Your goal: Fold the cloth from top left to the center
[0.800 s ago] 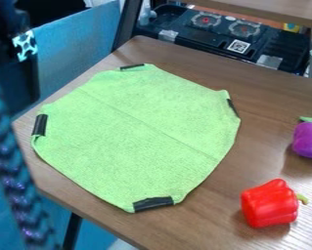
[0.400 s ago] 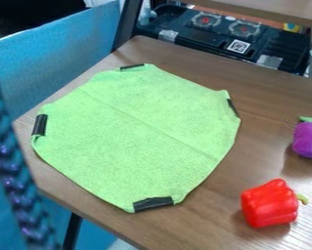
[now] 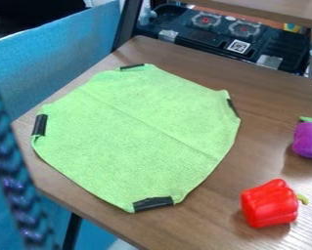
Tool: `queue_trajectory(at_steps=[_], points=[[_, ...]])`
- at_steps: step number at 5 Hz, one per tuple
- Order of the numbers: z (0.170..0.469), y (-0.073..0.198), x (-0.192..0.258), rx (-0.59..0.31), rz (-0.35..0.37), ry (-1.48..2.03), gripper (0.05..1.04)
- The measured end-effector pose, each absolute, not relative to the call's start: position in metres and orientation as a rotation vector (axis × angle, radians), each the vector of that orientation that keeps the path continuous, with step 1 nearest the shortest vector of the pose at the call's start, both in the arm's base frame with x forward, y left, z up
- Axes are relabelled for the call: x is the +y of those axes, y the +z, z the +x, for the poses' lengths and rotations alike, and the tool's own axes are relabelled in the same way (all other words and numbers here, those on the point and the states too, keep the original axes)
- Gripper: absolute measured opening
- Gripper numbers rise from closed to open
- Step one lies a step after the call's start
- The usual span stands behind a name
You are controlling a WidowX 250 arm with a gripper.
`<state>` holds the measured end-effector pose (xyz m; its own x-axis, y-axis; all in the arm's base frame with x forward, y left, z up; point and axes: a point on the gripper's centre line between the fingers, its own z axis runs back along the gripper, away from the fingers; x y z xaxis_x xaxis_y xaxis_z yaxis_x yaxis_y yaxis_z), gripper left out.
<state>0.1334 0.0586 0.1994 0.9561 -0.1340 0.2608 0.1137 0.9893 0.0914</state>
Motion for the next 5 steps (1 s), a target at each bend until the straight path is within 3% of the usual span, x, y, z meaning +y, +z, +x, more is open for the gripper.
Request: queue_trajectory(at_steps=[2,3,4,5], points=[[0.223,0.144,0.118,-0.321,0.113,-0.336,1.003],[0.260,0.120,0.137,-0.271,0.094,-0.394,1.003],[0.296,0.102,0.155,-0.285,0.096,-0.401,1.001],[0.324,0.102,0.162,-0.334,0.141,-0.407,1.001]])
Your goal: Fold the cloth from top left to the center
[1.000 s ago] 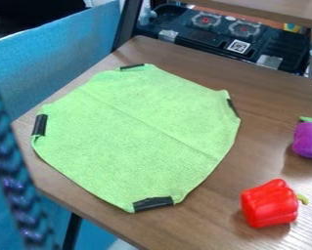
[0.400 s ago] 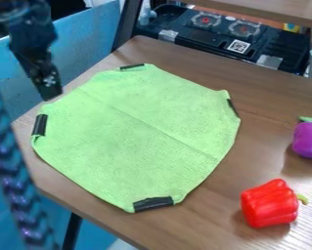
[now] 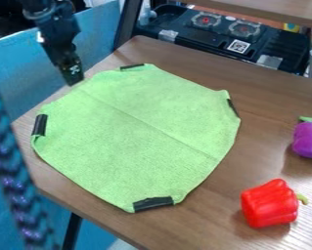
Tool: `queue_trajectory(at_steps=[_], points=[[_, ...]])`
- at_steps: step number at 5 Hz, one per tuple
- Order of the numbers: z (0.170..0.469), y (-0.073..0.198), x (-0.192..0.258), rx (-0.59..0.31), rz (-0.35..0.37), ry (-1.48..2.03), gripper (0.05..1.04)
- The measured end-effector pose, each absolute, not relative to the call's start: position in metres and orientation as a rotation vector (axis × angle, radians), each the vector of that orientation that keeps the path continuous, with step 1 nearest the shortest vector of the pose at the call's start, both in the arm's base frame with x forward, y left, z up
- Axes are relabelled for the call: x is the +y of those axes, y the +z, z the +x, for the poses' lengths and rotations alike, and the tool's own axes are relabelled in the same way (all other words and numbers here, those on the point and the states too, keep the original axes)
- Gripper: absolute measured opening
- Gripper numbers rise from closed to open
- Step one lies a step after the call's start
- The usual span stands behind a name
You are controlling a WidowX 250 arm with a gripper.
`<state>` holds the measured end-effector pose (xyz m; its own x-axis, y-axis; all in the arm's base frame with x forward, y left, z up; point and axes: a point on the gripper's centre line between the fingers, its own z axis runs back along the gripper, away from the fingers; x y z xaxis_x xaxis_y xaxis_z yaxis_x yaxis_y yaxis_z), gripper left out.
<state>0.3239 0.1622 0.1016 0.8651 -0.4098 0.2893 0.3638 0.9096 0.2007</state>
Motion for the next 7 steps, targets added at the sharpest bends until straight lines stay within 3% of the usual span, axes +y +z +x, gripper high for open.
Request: queue_trajectory(at_steps=[1,4,7], points=[[0.350,0.096,0.161,-0.358,0.127,-0.396,1.001],[0.412,0.082,0.169,-0.442,0.244,-0.317,1.001],[0.462,0.060,0.167,-0.422,0.239,-0.282,1.001]])
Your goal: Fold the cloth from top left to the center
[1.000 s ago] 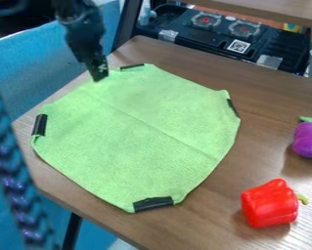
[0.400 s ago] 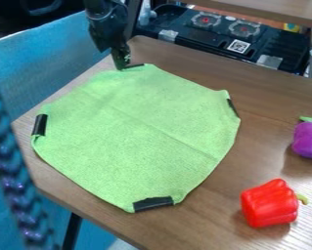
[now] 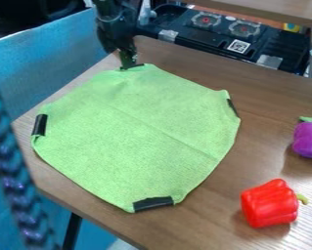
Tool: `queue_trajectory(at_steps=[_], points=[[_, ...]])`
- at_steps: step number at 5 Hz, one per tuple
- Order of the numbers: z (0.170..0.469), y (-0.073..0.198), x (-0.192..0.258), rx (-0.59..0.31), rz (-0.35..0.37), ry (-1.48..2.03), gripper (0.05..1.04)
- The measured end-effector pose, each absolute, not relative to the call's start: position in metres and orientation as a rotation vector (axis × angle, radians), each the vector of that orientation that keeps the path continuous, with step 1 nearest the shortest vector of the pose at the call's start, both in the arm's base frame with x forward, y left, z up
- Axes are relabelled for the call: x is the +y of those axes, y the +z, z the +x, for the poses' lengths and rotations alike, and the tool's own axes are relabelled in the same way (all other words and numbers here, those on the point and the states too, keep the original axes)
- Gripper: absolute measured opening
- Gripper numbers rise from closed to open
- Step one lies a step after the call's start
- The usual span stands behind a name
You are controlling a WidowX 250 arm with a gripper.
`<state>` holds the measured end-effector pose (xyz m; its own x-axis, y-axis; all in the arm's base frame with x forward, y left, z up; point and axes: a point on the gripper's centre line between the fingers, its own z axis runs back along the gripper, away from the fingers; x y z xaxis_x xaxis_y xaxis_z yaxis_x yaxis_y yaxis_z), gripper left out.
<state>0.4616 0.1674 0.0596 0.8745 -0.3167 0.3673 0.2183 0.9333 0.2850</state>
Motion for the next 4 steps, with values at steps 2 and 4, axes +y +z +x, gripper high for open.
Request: queue_trajectory(at_steps=[2,4], points=[[0.480,0.045,0.166,-0.397,0.253,-0.263,1.001],[0.484,0.031,0.160,-0.377,0.294,-0.277,0.953]])
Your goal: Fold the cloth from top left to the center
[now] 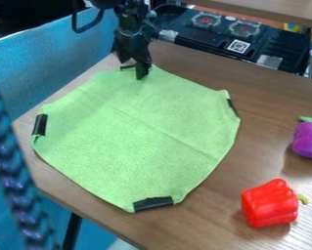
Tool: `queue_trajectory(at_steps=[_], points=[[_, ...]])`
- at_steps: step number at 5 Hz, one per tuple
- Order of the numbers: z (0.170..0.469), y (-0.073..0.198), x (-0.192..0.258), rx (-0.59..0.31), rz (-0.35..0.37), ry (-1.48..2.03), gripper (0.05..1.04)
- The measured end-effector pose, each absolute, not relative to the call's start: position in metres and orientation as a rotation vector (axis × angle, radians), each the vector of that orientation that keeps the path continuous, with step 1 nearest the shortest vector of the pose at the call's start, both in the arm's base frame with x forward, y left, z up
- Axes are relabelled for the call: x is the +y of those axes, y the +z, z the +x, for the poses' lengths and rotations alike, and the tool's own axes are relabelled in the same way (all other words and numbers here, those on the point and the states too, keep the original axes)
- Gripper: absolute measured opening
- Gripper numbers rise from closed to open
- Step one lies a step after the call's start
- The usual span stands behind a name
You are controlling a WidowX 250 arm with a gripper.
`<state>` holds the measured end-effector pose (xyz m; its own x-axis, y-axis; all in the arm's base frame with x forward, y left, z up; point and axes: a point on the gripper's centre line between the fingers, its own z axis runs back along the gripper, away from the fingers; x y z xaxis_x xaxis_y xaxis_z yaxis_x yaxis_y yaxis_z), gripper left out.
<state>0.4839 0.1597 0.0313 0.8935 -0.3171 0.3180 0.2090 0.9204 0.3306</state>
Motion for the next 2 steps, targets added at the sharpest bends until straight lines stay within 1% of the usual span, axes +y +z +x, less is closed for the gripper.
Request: queue_trajectory(at_steps=[1,2], points=[[0.4834,0.0258,0.1571,-0.329,0.300,-0.281,0.696],[0.4821,0.0216,0.1553,-0.326,0.315,-0.288,0.403]])
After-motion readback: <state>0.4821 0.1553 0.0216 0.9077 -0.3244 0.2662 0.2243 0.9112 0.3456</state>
